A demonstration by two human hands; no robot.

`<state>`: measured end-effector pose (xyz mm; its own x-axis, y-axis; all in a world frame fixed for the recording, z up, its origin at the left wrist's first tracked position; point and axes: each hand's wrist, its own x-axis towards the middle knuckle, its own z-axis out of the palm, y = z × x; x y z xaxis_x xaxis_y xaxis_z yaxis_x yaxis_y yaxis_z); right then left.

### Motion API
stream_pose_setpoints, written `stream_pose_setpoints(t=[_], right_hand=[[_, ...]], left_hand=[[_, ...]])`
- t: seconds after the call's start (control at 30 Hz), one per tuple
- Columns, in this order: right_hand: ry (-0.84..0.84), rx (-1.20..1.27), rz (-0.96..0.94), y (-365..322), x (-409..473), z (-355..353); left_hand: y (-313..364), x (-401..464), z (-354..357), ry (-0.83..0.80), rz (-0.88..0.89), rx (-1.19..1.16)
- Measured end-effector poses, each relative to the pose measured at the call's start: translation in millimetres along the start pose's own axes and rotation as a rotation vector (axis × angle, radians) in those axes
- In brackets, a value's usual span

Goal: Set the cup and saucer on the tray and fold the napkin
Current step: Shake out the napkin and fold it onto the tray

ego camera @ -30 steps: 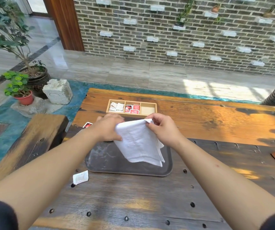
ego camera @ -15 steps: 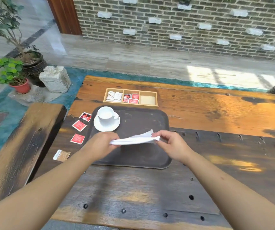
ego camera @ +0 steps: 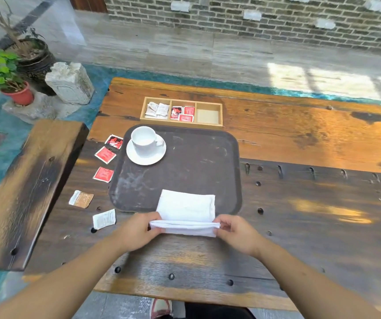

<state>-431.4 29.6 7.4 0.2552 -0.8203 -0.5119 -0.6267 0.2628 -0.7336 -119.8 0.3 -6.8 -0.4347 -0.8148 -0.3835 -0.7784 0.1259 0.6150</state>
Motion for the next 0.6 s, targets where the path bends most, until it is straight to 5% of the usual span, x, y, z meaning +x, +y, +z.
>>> stream_pose_setpoints(t=[0.6], right_hand=[[0.264,-0.075,0.301,15,97,4]], left_hand=[[-11,87,5,0.237,-0.475,-0.116]])
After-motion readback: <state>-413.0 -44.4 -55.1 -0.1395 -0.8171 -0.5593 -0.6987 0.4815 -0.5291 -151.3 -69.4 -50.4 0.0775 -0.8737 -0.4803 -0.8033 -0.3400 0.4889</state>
